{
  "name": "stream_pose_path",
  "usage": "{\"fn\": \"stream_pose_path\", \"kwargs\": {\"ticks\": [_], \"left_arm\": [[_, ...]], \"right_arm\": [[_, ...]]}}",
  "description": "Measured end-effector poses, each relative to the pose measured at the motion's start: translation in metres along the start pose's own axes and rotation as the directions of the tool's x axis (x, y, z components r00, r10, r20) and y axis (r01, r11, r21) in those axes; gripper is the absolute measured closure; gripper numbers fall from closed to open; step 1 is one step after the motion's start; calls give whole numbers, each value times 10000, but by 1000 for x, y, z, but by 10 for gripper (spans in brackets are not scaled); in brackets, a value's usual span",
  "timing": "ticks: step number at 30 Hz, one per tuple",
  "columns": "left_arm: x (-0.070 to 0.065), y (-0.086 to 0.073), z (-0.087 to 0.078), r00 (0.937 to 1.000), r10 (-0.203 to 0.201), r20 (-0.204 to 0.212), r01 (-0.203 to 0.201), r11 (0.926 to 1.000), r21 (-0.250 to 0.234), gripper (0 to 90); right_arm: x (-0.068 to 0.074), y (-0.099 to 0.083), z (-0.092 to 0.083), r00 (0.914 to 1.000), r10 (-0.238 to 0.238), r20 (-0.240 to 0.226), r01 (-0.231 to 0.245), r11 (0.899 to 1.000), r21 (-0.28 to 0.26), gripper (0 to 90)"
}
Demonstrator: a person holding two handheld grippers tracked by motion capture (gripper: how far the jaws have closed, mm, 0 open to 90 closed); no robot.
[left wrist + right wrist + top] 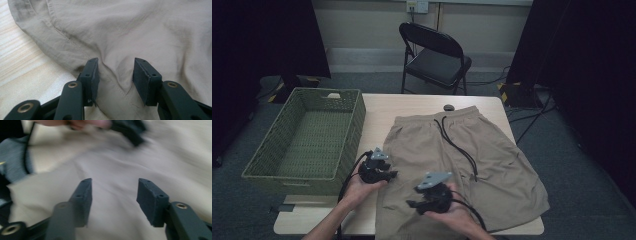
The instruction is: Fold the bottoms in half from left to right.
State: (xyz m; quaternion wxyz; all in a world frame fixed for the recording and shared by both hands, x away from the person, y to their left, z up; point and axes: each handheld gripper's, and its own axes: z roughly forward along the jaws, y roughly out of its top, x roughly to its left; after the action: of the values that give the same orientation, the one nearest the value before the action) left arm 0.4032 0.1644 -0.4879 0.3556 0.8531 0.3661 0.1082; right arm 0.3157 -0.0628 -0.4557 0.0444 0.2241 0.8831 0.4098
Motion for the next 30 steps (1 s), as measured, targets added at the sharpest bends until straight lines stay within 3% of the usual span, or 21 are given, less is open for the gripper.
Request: {"fn": "stream_pose_path", "kwargs": {"ticks": [3,8,12,17,21,24,27,30], "left_arm": [[2,0,0,9999,-89,105,90,9999,-61,564],[3,0,0,9998,-137,162,139,9999,-90,567],[2,0,1,9999,-107,117,107,9999,-76,566],[2,0,1,9999,-115,119,116,9999,-71,566],[3,-1,0,9999,-96,133,97,9999,-88,566],[3,-1,0,9999,-106,124,108,9999,-110,566],[3,-1,1,9999,-109,128,111,9999,-106,565],[3,-1,0,9999,-91,136,92,9999,-97,566]], "right_arm": [[21,11,26,9961,-381,-792,396,9991,179,542],[46,19,56,9871,-664,-1460,730,9965,401,508],[55,19,70,9863,-858,-1412,933,9945,477,424],[60,13,85,9896,-783,-1209,840,9955,429,355],[65,6,84,9877,-1291,-879,1297,9916,8,353],[69,3,84,9809,-1850,-610,1853,9827,-7,355],[68,4,83,9802,-1875,-642,1882,9821,50,394],[62,4,81,9823,-1798,-527,1800,9837,-7,548]]}}
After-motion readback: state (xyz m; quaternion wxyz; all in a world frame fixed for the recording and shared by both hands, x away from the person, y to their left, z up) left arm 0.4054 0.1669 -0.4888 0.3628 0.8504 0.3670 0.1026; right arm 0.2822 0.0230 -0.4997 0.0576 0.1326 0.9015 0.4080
